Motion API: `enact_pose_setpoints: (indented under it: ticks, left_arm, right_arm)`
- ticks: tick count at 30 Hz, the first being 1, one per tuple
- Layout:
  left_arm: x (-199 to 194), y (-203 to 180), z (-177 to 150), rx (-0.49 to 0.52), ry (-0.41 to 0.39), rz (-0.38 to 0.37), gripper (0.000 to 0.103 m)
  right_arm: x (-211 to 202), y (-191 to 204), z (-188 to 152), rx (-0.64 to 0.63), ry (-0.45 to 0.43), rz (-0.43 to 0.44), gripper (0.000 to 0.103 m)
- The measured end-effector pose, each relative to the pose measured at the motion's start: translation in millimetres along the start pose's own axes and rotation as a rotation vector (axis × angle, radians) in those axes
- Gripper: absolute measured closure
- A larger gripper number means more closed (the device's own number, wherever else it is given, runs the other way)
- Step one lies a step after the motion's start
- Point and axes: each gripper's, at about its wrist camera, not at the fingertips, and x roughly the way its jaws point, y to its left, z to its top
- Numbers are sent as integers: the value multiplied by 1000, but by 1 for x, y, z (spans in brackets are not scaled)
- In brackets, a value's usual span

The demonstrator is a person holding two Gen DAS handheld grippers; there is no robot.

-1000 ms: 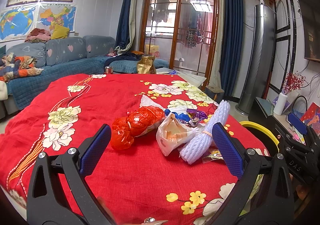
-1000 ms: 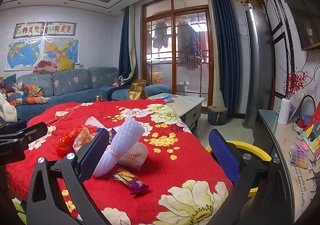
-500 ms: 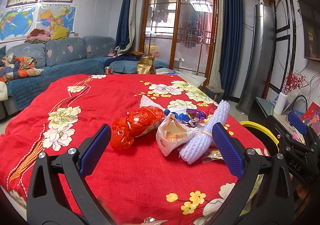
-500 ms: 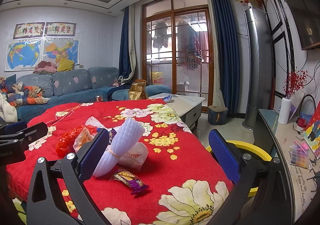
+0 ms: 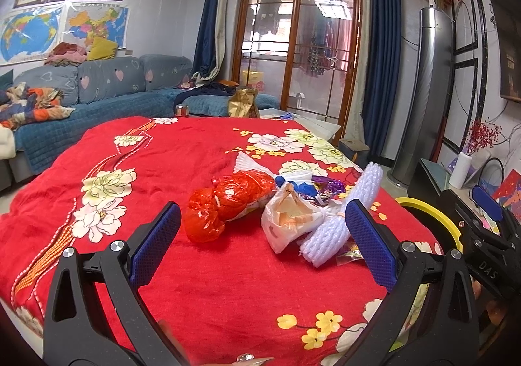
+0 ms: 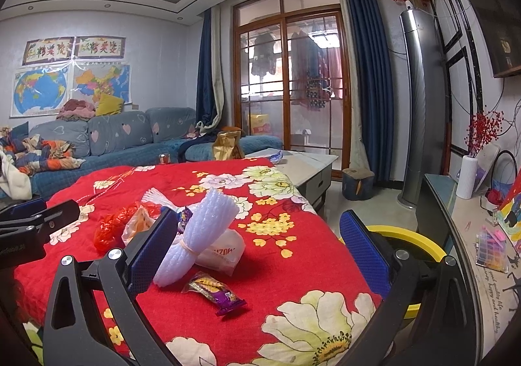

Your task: Collect trash

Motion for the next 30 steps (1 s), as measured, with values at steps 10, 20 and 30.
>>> enact_pose_setpoints:
  ticks: [10, 20, 30]
  left_arm:
    - [4, 25, 6, -50, -1, 34, 10]
    - [10, 60, 15, -104, 10, 80, 10]
    - [49, 98, 14, -142, 136, 67, 10]
  right_arm:
    - [18, 16, 6, 11, 48, 59, 6]
    - [34, 57, 17, -23, 98, 163, 6]
    - [62, 74, 28, -37, 178, 159, 6]
